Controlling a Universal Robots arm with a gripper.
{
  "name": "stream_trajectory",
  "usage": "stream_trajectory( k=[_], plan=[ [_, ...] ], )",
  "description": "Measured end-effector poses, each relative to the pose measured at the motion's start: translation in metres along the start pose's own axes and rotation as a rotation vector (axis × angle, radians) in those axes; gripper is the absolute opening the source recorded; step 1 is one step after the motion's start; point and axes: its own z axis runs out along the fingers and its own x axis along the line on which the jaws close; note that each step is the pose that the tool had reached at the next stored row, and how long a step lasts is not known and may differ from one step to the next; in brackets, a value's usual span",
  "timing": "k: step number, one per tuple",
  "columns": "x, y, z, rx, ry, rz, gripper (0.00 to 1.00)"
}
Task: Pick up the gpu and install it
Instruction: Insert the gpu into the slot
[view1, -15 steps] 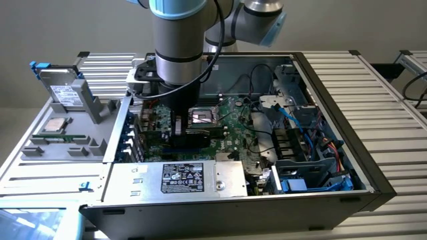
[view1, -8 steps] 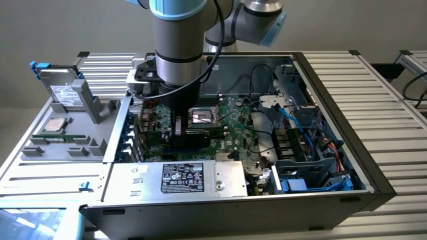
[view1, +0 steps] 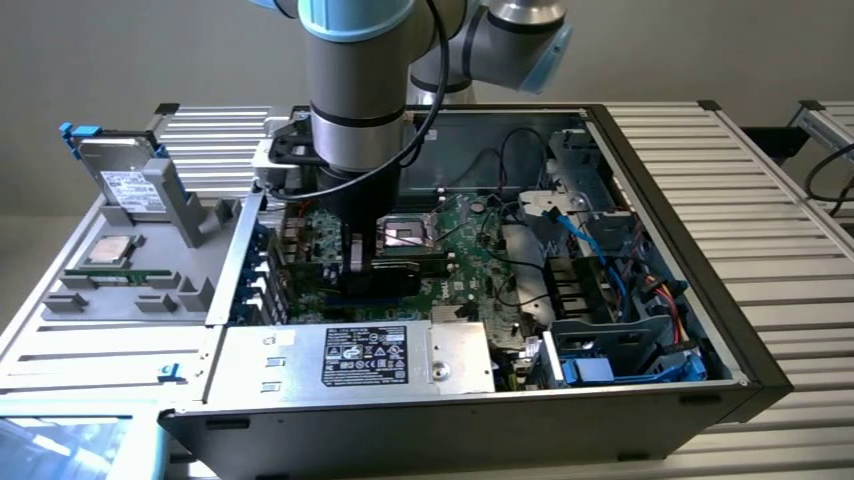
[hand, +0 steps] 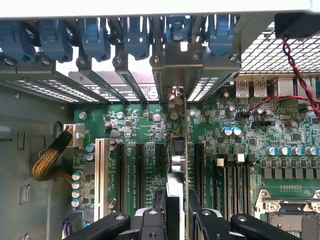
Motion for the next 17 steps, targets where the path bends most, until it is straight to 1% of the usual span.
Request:
stream_trajectory(
  k=[6, 17],
  plan=[
    [0.0001, -0.0001, 0.0000, -0.0002, 0.0001, 0.000, 0.28],
    [0.0000, 0.0004, 0.0027, 0.0001, 0.0000, 0.000, 0.28]
  ],
)
